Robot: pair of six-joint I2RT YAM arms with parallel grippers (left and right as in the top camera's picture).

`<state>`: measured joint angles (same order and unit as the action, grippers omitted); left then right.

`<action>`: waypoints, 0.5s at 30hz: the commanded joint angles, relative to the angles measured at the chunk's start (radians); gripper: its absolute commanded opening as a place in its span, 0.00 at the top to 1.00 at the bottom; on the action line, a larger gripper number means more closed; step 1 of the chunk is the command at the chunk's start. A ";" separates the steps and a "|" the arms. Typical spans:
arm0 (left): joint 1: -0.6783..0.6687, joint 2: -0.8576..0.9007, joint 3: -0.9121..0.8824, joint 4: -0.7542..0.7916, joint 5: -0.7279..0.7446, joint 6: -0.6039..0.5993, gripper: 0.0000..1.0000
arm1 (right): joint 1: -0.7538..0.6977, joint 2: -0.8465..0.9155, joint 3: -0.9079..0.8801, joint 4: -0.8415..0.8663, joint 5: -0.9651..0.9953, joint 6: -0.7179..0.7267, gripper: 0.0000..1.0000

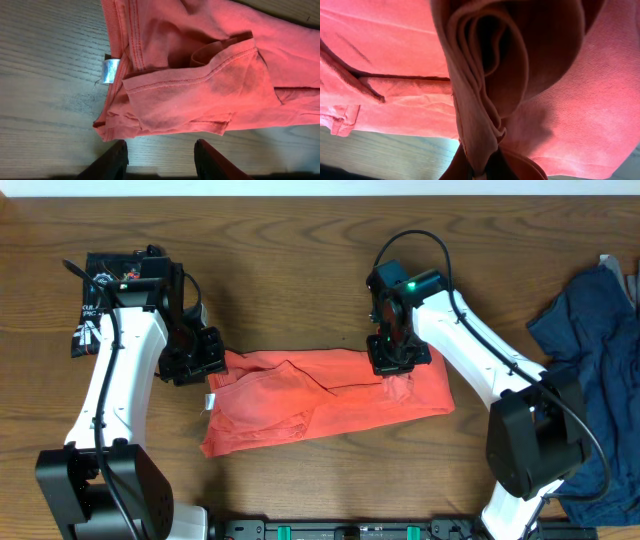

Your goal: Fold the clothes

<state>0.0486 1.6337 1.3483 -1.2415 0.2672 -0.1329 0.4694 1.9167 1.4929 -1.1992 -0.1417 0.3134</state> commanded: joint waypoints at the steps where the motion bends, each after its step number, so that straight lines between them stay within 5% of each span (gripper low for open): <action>1: 0.000 -0.019 -0.008 -0.006 0.009 0.002 0.55 | 0.022 -0.013 -0.005 -0.001 -0.014 0.019 0.98; 15: 0.000 -0.019 -0.008 -0.006 0.009 0.002 0.55 | 0.065 -0.013 -0.005 -0.005 -0.027 0.018 0.94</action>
<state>0.0486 1.6337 1.3483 -1.2446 0.2672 -0.1329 0.5163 1.9163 1.4929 -1.2041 -0.1497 0.3172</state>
